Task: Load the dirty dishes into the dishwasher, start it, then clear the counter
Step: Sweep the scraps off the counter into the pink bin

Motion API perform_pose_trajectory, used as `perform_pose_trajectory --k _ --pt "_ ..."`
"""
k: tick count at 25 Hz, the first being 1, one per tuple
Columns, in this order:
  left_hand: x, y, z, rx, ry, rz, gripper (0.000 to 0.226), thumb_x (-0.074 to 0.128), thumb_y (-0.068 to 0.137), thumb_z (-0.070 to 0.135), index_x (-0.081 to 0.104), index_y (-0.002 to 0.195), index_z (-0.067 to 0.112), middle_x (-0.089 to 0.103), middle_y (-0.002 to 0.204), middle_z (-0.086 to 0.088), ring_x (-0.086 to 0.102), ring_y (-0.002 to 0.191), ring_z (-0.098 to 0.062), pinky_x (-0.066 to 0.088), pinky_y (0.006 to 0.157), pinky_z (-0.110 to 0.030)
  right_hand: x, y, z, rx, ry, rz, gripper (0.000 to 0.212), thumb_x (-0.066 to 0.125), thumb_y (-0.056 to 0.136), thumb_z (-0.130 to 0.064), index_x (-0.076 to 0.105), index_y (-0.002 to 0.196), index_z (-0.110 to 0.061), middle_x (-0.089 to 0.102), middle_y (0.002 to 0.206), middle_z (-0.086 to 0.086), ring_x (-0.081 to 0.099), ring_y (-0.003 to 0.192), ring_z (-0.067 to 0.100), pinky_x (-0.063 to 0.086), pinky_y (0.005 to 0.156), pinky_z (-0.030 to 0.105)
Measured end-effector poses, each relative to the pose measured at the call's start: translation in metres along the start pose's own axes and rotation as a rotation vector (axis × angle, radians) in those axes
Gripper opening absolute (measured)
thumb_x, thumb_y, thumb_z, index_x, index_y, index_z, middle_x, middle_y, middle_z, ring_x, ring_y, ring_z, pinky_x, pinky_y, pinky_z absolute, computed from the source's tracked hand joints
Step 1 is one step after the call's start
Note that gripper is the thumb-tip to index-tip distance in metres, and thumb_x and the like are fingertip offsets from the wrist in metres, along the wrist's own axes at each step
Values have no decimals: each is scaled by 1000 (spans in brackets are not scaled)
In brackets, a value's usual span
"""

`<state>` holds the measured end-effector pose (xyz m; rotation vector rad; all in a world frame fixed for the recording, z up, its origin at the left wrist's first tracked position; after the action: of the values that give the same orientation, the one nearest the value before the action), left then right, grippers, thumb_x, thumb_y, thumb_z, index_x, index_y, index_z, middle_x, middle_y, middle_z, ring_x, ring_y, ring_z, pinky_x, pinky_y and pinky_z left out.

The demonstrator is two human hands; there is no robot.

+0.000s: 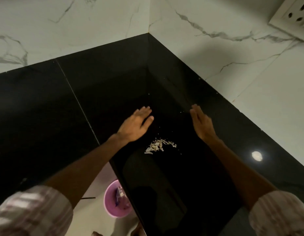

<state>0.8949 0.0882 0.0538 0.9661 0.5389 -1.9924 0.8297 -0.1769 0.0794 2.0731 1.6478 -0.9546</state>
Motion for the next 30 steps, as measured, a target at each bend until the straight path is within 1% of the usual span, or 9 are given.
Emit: perform_pose_trajectory --k 3,5,6,8,10,13,20,24,30 --pt "-13 46 -1 -90 48 -95 61 25 102 50 25 153 16 17 161 2 7 149 -13 7 123 -37 24 8 12 -168 -426 -257 54 22 105 -41 21 153 -16 11 162 1 5 149 12 1 122 39" --pt "-17 68 2 -125 52 -136 61 25 103 47 18 154 14 10 162 1 1 149 -12 2 122 -34 24 1 5 -233 -241 -416 48 29 104 -42 52 138 -18 38 152 -3 36 138 4 25 115 29" --pt "-18 80 0 -145 62 -159 62 24 103 48 14 155 14 6 163 0 -2 149 -13 0 122 -34 18 0 2 -159 -65 -421 44 34 103 -42 68 118 -19 60 133 -4 59 110 0 42 95 21" --pt "-17 100 -6 -150 115 -225 65 21 103 50 8 155 13 -2 163 -3 -6 149 -15 -1 122 -36 4 5 10 -77 151 -162 39 41 101 -41 74 98 -20 72 89 -4 58 59 1 43 56 16" --pt "-9 108 -11 -90 243 -252 67 16 102 52 4 154 12 -6 163 -5 -8 148 -15 -3 121 -34 -2 10 26 -36 42 115 37 41 102 -39 63 124 -19 69 112 -1 64 89 -1 54 75 24" --pt "12 82 -9 89 375 -206 68 11 101 53 2 154 12 -6 163 -4 -9 148 -13 -2 121 -32 15 17 46 -112 -351 87 51 32 104 -43 37 147 -17 30 156 -2 18 146 7 16 122 35" --pt "42 -27 27 291 214 -310 71 -9 95 54 -4 153 15 -17 161 3 -22 145 -3 -8 120 -26 14 20 44 -143 -305 167 47 32 105 -36 42 145 -14 36 154 3 22 146 11 14 122 34" --pt "29 7 23 221 61 -290 74 -4 94 61 -2 154 17 -14 161 7 -17 146 -1 -8 119 -22 13 20 43 -159 -268 211 43 38 104 -30 46 142 -13 40 151 4 26 144 12 16 121 32" --pt "37 60 25 406 381 -392 69 1 99 55 -5 154 14 -18 160 0 -21 146 -9 -11 120 -29 16 22 46 -186 -266 260 40 43 102 -24 51 139 -12 46 147 5 32 142 13 21 120 35"
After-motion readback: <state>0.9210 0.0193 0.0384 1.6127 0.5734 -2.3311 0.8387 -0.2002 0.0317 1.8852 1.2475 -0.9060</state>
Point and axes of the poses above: each hand's wrist, its own y-axis towards the middle knuckle, its own x-axis out of the palm, z = x × y, the point moved 1 cm from there along y, towards the middle knuckle
